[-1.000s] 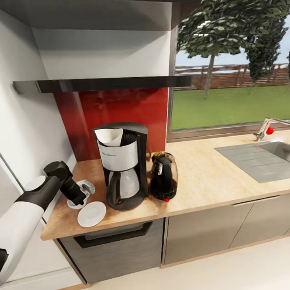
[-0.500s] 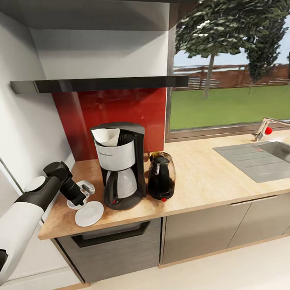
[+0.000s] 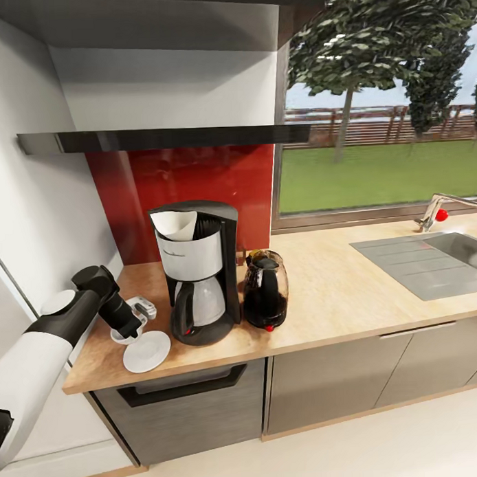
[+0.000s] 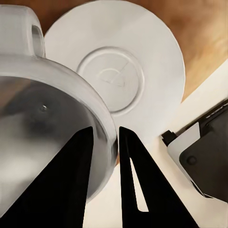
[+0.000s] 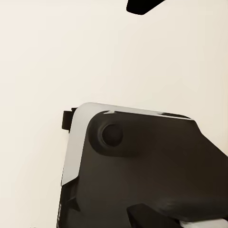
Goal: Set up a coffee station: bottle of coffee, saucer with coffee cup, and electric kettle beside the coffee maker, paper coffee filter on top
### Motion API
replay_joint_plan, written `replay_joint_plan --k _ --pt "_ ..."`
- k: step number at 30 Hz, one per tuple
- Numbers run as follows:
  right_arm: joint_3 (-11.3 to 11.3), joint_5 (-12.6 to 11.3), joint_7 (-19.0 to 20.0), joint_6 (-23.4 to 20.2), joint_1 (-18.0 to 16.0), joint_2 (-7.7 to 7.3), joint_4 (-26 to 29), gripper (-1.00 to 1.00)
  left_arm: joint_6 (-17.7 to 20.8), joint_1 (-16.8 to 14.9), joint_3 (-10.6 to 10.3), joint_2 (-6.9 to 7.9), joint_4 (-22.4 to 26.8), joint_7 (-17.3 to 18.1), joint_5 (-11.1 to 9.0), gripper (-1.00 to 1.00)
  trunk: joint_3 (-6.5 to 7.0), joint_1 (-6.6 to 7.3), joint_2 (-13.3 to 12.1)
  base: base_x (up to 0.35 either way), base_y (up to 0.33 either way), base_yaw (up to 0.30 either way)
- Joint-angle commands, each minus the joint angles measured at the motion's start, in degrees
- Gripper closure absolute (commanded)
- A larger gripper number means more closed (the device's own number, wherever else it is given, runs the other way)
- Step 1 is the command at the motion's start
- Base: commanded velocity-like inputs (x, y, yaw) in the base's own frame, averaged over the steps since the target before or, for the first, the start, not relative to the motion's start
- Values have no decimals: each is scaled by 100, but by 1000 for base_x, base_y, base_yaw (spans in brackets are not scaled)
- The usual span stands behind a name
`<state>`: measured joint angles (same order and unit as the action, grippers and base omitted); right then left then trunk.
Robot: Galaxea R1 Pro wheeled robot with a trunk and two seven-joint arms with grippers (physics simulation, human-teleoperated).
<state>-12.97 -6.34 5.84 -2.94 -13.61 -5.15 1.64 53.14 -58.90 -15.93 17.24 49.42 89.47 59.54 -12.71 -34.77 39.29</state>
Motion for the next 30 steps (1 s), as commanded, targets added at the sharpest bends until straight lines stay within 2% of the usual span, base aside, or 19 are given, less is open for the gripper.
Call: replay_joint_plan --k 1,30 --pt "-48 -60 16 -31 -1 -3 12 -100 47 -5 -20 2 7 53 48 100 -9 -1 7 0 0 0" --pt "-44 -60 14 -40 -1 -3 12 -100 47 10 -16 -18 -2 53 49 100 -9 -1 7 -16 -35 0"
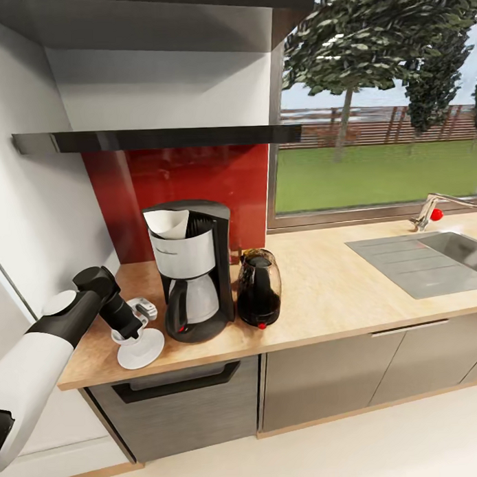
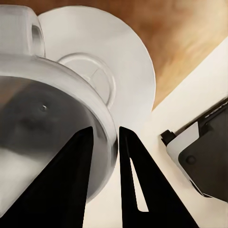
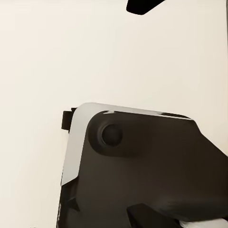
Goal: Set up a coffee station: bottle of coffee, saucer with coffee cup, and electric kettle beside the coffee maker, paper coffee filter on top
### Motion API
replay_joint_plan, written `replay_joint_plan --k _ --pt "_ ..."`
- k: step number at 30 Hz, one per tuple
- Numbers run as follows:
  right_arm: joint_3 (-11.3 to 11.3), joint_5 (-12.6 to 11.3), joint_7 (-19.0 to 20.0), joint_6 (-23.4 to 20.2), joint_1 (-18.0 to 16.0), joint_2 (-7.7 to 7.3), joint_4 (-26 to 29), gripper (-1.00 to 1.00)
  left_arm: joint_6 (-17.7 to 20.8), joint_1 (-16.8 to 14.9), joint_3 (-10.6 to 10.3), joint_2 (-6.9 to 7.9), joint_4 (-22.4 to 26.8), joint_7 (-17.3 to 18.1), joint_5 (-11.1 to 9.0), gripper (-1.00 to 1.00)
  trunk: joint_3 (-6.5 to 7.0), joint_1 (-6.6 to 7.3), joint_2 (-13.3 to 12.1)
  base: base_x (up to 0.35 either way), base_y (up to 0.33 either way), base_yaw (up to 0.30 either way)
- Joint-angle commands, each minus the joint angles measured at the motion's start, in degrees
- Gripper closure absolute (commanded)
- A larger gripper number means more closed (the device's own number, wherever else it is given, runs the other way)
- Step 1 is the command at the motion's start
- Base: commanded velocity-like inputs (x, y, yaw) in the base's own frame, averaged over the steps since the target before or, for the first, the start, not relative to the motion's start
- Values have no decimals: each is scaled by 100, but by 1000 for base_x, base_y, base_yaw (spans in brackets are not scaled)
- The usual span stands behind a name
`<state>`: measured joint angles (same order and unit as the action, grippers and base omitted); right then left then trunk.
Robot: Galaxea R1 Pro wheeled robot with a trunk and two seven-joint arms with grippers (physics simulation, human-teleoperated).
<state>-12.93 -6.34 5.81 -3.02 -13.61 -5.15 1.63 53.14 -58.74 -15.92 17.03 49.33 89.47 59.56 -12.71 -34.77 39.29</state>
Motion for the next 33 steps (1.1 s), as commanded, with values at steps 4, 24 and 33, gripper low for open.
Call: replay_joint_plan --k 4,24,33 --pt "-49 -60 17 -32 -1 -3 12 -100 47 -1 -17 10 0 53 47 100 -9 -1 7 0 0 0" --pt "-52 -60 17 -32 -1 -3 12 -100 56 4 -497 11 -10 53 55 100 -9 -1 7 -29 -24 0" --pt "-52 -60 17 -32 -1 -3 12 -100 56 3 -507 18 -11 53 51 100 -9 -1 7 -32 -24 0"
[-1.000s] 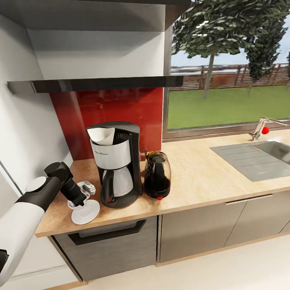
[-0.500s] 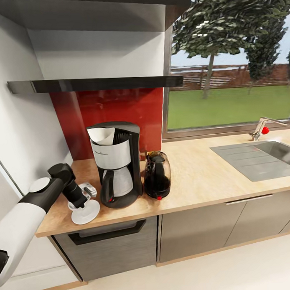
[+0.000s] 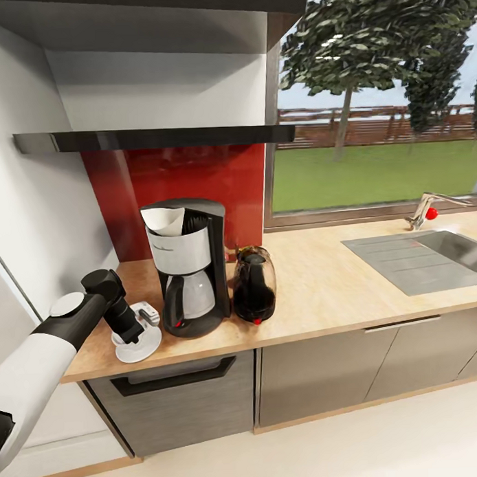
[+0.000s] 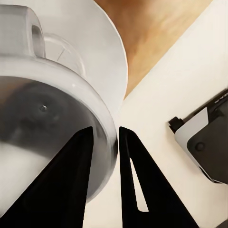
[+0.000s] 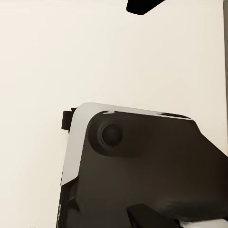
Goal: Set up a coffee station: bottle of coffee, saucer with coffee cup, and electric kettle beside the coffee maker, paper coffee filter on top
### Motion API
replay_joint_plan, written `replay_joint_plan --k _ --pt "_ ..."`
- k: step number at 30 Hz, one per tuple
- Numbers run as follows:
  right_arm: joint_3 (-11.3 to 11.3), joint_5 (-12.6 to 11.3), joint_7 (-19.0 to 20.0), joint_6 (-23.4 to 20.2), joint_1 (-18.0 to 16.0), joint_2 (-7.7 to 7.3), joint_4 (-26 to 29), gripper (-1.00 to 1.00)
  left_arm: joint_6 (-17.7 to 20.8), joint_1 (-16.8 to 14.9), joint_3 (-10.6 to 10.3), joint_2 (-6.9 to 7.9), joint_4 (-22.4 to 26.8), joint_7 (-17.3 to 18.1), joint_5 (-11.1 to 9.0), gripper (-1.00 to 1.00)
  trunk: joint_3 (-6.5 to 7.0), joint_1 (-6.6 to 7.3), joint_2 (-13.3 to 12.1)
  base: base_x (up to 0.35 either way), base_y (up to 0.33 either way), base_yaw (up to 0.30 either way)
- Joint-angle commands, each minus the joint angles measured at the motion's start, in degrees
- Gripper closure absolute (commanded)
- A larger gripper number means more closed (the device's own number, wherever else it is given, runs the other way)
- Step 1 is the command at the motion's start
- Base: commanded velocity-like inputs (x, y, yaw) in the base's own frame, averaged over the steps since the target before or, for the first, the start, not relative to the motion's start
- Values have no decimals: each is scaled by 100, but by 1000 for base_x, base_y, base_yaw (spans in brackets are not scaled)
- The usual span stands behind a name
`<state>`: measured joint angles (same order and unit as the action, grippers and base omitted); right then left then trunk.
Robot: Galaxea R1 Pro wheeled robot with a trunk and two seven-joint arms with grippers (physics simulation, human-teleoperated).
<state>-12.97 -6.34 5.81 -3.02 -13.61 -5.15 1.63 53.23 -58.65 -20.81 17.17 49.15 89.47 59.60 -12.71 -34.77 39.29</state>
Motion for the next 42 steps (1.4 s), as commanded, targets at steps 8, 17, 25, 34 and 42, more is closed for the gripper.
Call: replay_joint_plan --k 8,17,25,34,42 --pt "-48 -59 17 -32 -1 -3 12 -100 56 -6 5 -2 13 53 42 100 -9 -1 7 -1 -1 0" --pt "-56 -49 18 -32 -1 -3 12 -100 64 -6 6 -24 7 53 -3 100 -9 -1 7 0 0 0" --pt "-57 -51 17 -32 -1 -3 12 -100 73 -6 6 -37 7 53 -19 100 -9 -1 7 0 0 0" --pt "-57 -51 17 -32 -1 -3 12 -100 86 -6 12 -42 7 53 -9 100 -9 -1 7 0 0 0" --pt "-57 -51 17 -32 -1 -3 12 -100 105 -6 48 -41 9 53 -18 100 -9 -1 7 0 0 0"
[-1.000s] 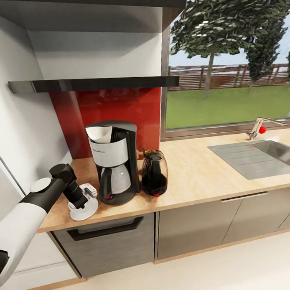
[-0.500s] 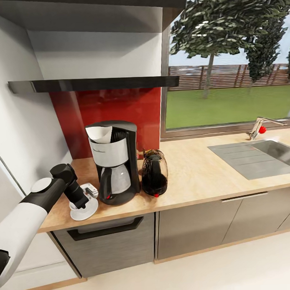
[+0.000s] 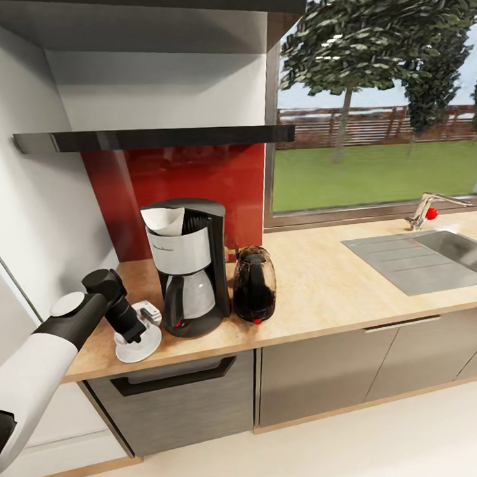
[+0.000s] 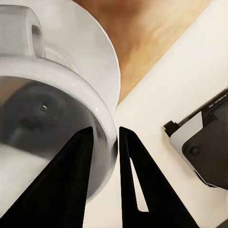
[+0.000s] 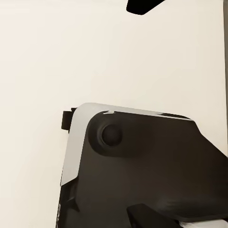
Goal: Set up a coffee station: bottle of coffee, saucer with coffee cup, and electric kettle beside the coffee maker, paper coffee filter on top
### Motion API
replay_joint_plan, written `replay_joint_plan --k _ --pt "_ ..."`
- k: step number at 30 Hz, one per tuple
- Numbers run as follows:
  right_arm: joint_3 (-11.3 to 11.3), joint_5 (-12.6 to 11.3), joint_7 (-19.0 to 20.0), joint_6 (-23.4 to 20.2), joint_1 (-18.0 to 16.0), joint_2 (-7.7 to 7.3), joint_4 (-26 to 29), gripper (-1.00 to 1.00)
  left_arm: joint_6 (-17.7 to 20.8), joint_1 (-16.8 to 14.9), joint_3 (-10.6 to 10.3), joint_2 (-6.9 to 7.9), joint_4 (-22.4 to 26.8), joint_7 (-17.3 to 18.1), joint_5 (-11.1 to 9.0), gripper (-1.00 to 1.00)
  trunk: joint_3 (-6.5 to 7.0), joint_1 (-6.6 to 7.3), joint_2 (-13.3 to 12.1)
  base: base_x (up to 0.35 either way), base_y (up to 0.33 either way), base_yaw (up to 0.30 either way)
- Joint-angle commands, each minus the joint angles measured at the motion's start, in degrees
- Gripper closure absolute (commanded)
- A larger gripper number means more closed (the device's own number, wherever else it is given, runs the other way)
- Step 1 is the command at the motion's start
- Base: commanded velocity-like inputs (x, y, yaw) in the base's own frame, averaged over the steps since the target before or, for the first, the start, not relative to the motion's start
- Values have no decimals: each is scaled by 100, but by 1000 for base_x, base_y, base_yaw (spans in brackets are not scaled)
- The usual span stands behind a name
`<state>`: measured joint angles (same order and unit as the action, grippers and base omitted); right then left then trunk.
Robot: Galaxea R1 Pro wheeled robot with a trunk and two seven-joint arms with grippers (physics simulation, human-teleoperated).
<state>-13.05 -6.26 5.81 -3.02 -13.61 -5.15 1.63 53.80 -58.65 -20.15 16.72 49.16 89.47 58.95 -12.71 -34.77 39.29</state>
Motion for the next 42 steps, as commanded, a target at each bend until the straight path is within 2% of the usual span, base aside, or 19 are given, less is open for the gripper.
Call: replay_joint_plan --k 1,22,30,38,40,42 --pt "-48 -60 17 -30 -1 -3 12 -100 49 -6 -17 5 7 53 49 -100 -9 -1 7 0 0 0" --pt "-48 -60 17 -30 -1 -3 12 -100 51 -28 8 7 6 53 82 -100 -9 -1 7 0 0 0" --pt "-48 -60 17 -28 -1 -3 12 -100 46 -86 503 32 6 53 103 -100 -9 -1 7 0 0 0" --pt "-46 -63 14 -29 -1 -3 12 -100 43 -107 613 85 13 53 108 -100 -9 -1 7 0 0 0" --pt "-42 -66 10 -31 -1 -3 12 -100 43 -109 682 88 14 53 108 -100 -9 -1 7 0 0 0" --pt "-41 -67 9 -31 -1 -3 14 -100 37 -114 876 87 16 53 108 -100 -9 -1 7 0 0 0"
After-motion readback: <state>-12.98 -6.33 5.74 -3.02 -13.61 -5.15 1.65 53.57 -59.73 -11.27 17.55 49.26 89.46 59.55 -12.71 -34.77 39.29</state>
